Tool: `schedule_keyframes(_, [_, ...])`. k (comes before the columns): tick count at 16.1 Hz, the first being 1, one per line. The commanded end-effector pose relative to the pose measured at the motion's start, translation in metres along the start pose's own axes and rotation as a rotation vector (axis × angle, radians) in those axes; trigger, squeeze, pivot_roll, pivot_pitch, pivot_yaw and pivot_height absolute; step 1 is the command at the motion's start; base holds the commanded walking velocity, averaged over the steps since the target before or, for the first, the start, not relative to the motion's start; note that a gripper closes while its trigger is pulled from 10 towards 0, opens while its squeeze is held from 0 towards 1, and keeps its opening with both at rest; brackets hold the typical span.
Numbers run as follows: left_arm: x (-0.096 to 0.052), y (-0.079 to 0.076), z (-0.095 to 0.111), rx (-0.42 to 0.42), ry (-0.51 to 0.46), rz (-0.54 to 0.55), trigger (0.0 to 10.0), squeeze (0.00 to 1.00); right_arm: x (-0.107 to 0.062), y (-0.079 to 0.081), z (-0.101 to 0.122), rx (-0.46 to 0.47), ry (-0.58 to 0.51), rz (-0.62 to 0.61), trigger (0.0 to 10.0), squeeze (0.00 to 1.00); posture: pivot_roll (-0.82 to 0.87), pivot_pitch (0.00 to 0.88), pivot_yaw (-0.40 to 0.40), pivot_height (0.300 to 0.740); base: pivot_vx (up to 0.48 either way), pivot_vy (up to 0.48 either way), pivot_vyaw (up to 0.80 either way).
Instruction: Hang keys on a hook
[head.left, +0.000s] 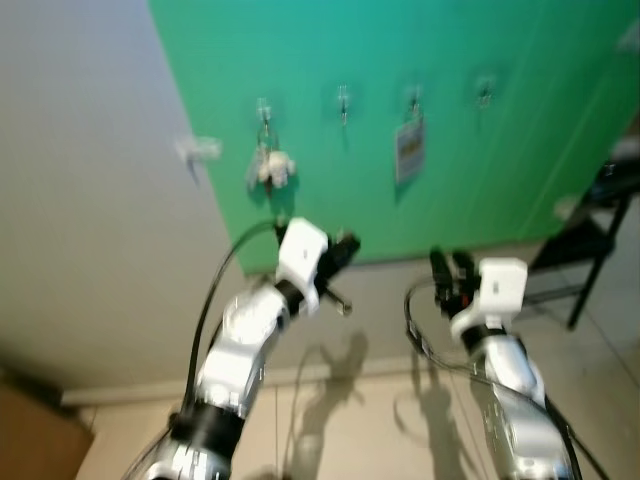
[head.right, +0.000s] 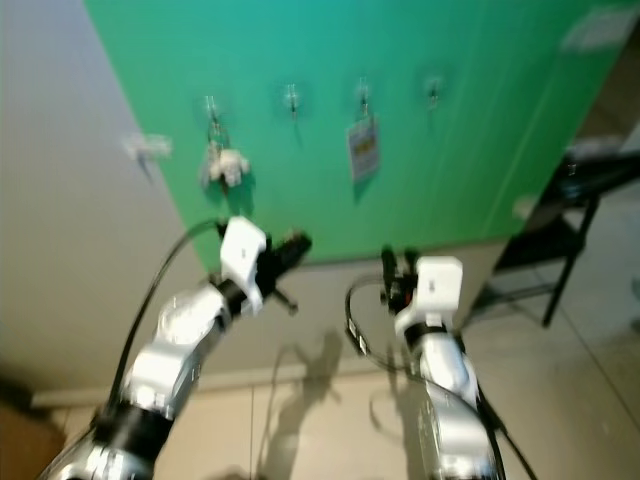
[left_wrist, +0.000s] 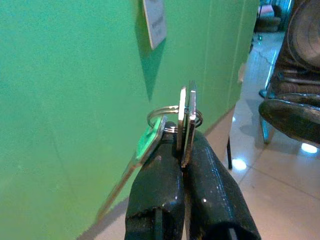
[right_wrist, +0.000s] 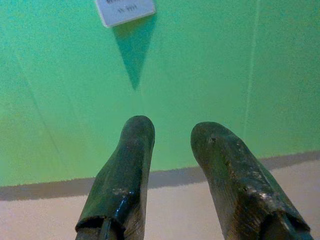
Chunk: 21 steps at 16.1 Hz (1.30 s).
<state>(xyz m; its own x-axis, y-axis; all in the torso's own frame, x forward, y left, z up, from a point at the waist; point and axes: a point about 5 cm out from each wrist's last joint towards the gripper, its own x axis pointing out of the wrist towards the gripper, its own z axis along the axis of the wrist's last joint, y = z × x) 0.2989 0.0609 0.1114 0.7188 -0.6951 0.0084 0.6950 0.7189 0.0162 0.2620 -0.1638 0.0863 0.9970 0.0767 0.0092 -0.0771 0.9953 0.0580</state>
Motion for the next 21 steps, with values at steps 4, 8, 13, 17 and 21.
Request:
schedule_keyframes(4, [0.009, 0.001, 0.012, 0.04, -0.003, -0.04, 0.0, 0.0, -0.001, -0.005, -0.003, -0.003, 0.001, -0.007, 10.0, 0.0, -0.2, 0.005, 0.052, 0.74, 0.0, 0.0, 0.0])
schedule_keyframes(8, [0.008, -0.003, 0.009, -0.027, -0.022, -0.002, 0.0, 0.0, 0.0, -0.006, -0.002, -0.009, 0.001, -0.005, 10.0, 0.0, -0.2, 0.002, 0.052, 0.74, 0.114, 0.0, 0.0])
schedule_keyframes(13, [0.01, -0.013, 0.006, 0.007, -0.004, -0.05, 0.0, 0.0, 0.002, -0.004, -0.002, -0.009, -0.001, 0.006, 10.0, 0.0, -0.2, 0.0, 0.049, 0.74, 0.458, 0.0, 0.0])
schedule_keyframes(17, [0.015, -0.027, 0.002, 0.144, 0.065, -0.179, 0.0, 0.0, 0.001, -0.001, -0.004, -0.005, 0.001, 0.012, 10.0, 0.0, -0.2, 0.0, 0.054, 0.74, 0.48, 0.0, 0.0])
schedule_keyframes(21, [0.017, -0.027, 0.006, 0.143, 0.064, -0.214, 0.0, 0.0, 0.0, 0.0, -0.006, 0.0, 0.004, 0.01, 10.0, 0.0, -0.2, 0.004, 0.062, 0.74, 0.163, 0.0, 0.0])
